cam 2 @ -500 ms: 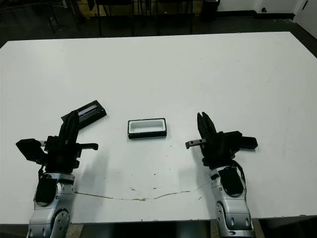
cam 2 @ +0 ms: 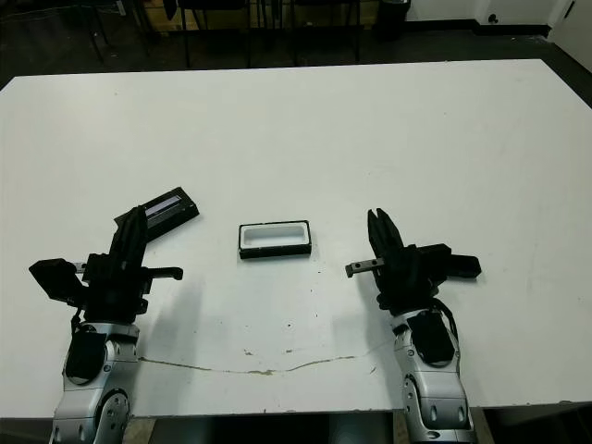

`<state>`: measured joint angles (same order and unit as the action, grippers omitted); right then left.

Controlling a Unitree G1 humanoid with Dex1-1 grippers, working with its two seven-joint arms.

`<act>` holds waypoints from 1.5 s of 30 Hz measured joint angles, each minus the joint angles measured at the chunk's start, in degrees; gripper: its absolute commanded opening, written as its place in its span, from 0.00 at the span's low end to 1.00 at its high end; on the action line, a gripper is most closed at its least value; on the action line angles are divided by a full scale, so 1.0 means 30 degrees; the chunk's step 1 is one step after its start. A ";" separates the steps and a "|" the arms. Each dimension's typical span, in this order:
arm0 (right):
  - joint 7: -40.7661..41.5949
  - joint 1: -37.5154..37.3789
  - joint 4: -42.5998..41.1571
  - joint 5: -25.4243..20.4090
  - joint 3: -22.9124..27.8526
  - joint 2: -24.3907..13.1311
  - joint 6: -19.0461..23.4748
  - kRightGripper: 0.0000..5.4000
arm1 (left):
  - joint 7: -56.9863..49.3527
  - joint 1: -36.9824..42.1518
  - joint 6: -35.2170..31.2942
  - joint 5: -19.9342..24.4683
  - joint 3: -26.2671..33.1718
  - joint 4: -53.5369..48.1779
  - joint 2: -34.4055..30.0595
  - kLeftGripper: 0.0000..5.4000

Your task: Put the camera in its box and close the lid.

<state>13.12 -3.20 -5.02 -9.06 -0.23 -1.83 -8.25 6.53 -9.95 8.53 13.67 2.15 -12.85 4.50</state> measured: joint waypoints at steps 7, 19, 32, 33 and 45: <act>0.0582 0.0123 -0.0178 -0.0621 0.0347 -0.0402 0.0191 0.00 | -0.0002 -0.0002 0.0000 -0.0036 -0.0008 0.0000 0.0000 0.00; 0.6757 0.4913 0.1497 -0.4366 0.4779 -0.8319 0.2190 0.00 | 0.0000 -0.0183 -0.0009 0.0005 0.0007 -0.0013 0.0004 0.00; 1.6386 1.0356 1.1921 -0.3969 0.4300 -1.3804 0.1700 0.00 | 0.0007 -0.0238 -0.0053 0.0197 0.0004 -0.0034 0.0018 0.00; 1.7268 1.0711 1.2716 -0.3938 0.4172 -1.3987 0.1743 0.00 | 0.0010 -0.0231 -0.0040 0.0193 0.0007 -0.0032 0.0015 0.00; 2.4463 1.4584 2.1513 -0.2339 0.2771 -1.5286 0.1918 0.17 | 0.0014 -0.0065 -0.0059 0.0178 0.0056 -0.0054 -0.0019 0.00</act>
<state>86.50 40.56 59.52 -16.07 8.08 -47.69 -2.49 6.57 -10.14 8.35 14.21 2.32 -13.01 4.44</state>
